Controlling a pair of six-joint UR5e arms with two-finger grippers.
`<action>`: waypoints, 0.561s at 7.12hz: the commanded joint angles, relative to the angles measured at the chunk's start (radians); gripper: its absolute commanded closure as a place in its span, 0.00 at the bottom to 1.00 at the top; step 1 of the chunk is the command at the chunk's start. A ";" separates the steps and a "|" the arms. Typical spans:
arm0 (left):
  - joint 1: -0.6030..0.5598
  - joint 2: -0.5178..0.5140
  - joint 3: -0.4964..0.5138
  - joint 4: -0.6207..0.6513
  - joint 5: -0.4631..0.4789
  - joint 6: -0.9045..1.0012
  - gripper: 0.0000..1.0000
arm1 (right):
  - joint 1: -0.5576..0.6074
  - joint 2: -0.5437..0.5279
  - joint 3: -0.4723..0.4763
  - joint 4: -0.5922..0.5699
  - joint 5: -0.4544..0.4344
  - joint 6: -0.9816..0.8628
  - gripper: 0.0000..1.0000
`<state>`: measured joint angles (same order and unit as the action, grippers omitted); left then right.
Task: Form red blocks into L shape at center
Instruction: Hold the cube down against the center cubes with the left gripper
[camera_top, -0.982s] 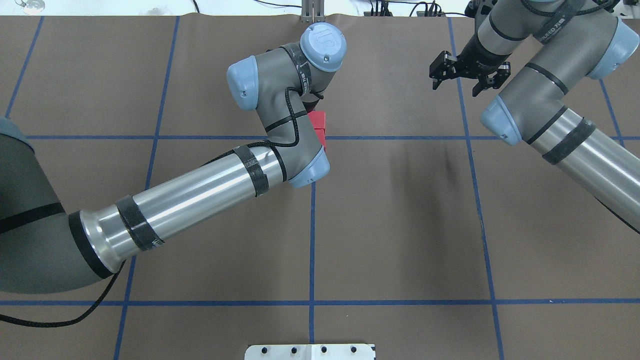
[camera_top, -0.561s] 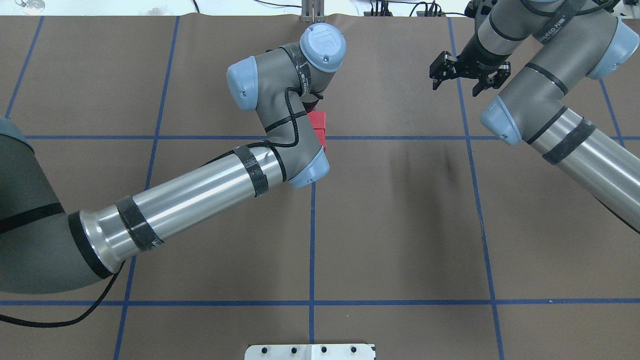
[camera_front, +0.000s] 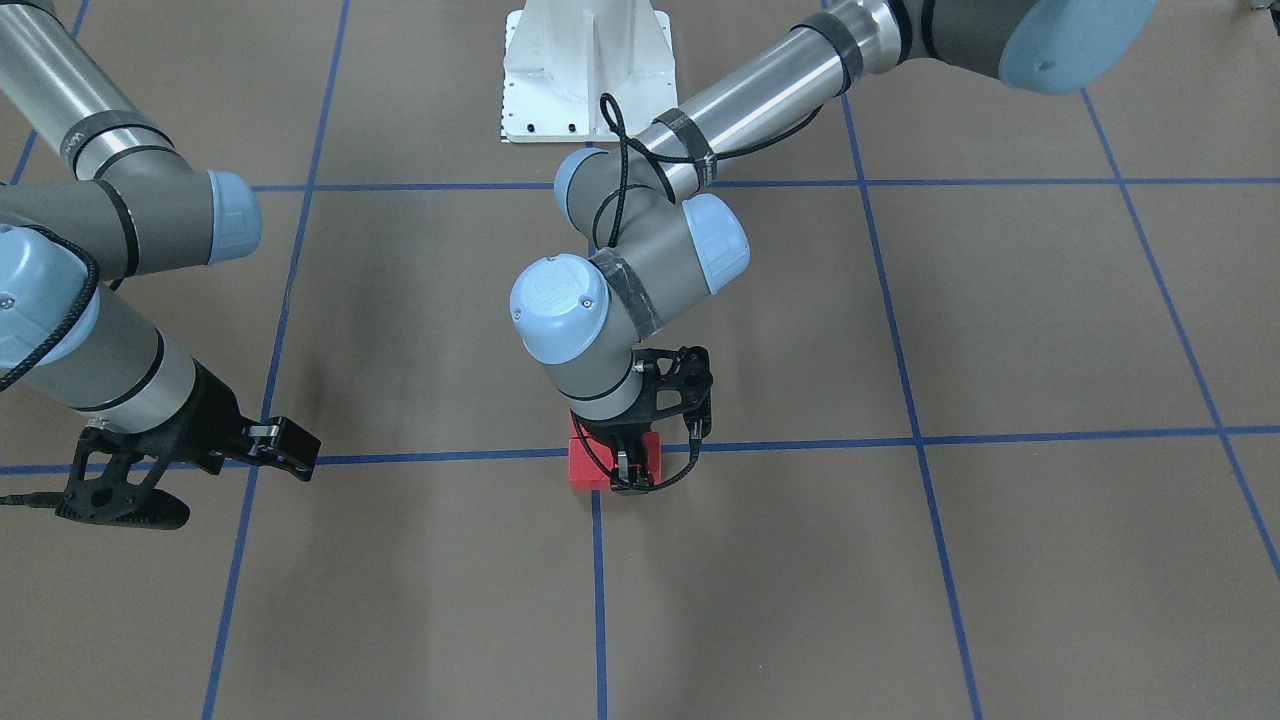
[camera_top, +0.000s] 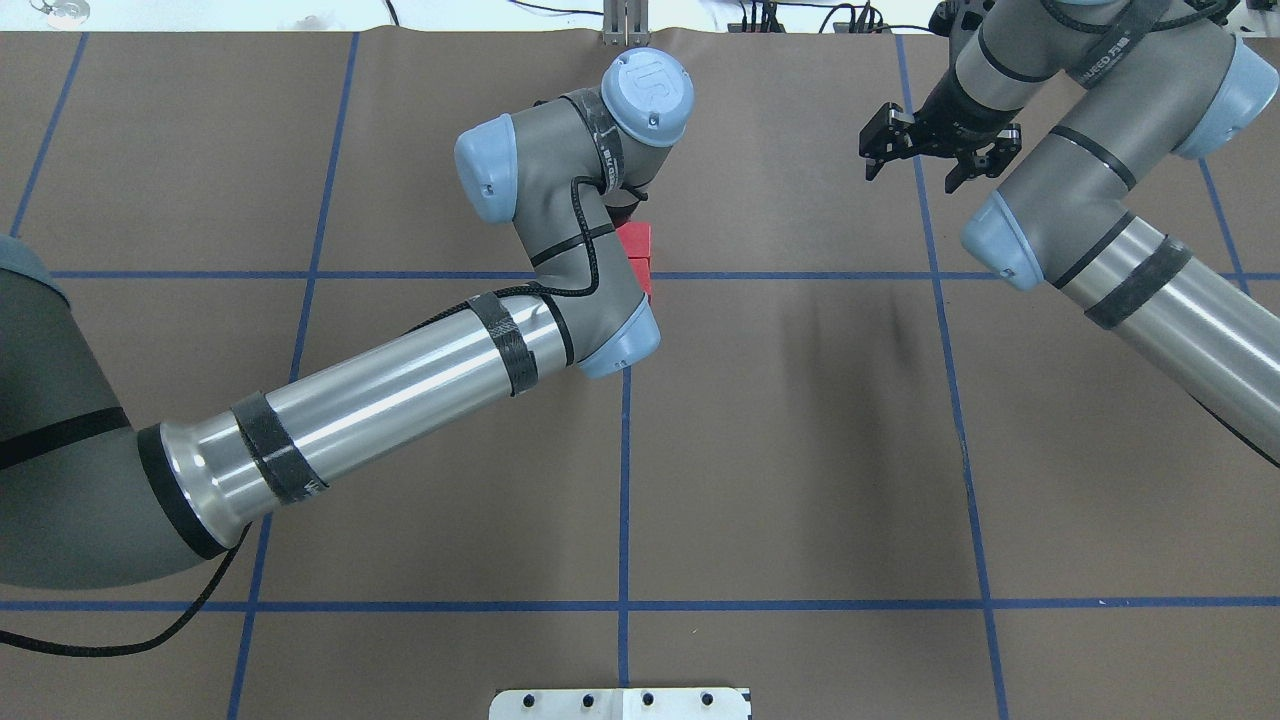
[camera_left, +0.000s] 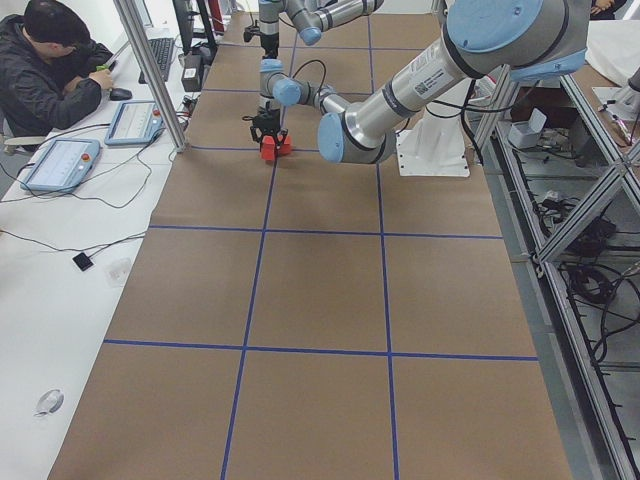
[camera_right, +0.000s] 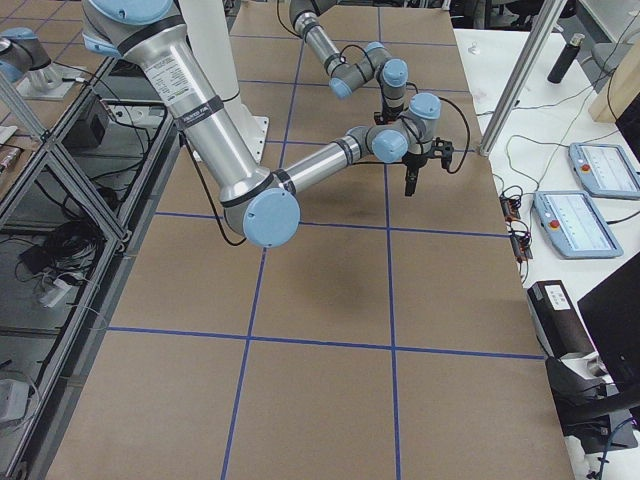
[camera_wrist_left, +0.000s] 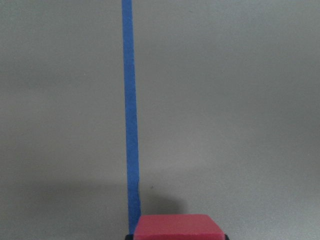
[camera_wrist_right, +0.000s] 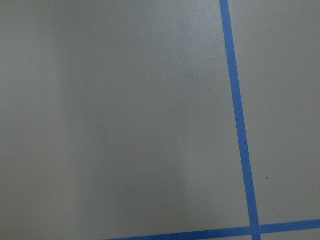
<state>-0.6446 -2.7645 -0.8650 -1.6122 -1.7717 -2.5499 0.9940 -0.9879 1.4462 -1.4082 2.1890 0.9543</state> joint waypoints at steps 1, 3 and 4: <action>0.000 0.000 0.000 0.000 0.000 0.003 0.01 | 0.000 0.000 -0.001 0.000 0.000 -0.002 0.01; 0.006 0.000 -0.002 0.000 0.000 0.008 0.00 | 0.000 0.000 -0.001 0.000 0.000 -0.006 0.01; 0.007 0.000 -0.002 0.000 0.000 0.010 0.00 | 0.000 0.000 -0.001 0.000 0.000 -0.006 0.01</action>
<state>-0.6402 -2.7643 -0.8664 -1.6122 -1.7717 -2.5421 0.9940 -0.9879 1.4451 -1.4082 2.1890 0.9487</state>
